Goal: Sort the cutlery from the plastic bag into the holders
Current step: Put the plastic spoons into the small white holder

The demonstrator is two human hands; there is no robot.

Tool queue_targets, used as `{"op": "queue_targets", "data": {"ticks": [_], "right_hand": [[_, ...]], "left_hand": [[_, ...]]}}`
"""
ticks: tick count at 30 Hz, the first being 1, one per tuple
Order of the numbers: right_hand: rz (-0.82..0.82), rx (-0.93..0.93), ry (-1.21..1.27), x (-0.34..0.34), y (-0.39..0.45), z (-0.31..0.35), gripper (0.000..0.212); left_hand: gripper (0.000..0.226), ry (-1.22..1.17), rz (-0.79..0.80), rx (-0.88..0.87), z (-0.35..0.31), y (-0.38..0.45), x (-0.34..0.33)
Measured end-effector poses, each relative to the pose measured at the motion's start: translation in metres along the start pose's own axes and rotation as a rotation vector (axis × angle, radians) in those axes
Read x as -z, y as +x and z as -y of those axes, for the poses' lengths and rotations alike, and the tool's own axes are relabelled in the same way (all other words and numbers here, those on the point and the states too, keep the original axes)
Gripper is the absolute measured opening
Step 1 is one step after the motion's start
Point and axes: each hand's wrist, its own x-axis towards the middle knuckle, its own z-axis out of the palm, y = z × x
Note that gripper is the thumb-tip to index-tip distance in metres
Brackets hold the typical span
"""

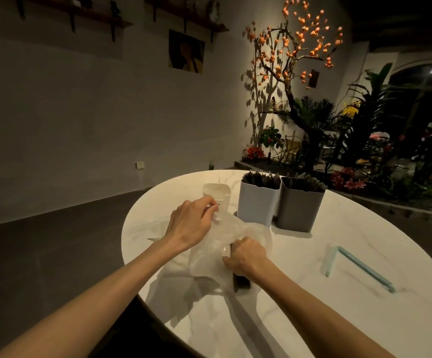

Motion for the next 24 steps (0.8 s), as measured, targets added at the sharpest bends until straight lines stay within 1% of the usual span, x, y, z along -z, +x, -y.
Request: {"op": "queue_targets", "data": {"ticks": [2,6,9,10,13,15,20,22,24], "right_hand": [[0.037,-0.021,-0.032,0.001,0.002,0.001,0.050],[0.120,-0.033,0.032,0.002,0.010,0.004,0.065],[0.179,-0.009,-0.002,0.004,0.011,0.004,0.066],[0.207,-0.032,0.028,0.007,0.008,0.004,0.063],[0.288,-0.048,0.082,0.016,0.008,0.000,0.042],[0.250,-0.042,0.094,0.025,0.009,-0.002,0.040],[0.184,0.088,0.114,0.053,0.007,0.000,0.043],[0.200,0.128,0.105,0.059,0.011,0.003,0.034],[0.223,0.200,0.090,0.056,0.013,0.013,0.020]], "left_hand": [[0.016,-0.045,-0.003,-0.008,-0.001,0.002,-0.001],[0.015,-0.094,0.016,-0.032,-0.003,0.003,-0.005],[0.015,-0.108,0.022,-0.038,-0.002,0.003,-0.011],[0.015,-0.113,0.025,-0.036,-0.002,0.002,-0.012],[0.016,-0.153,0.017,-0.014,-0.001,0.005,-0.009],[0.017,-0.220,0.004,0.013,0.002,0.009,-0.004],[0.017,-0.397,-0.014,0.067,0.003,0.022,0.008],[0.016,-0.506,0.000,0.082,0.002,0.025,0.010],[0.017,-0.605,0.032,0.108,-0.001,0.026,0.010]]}}
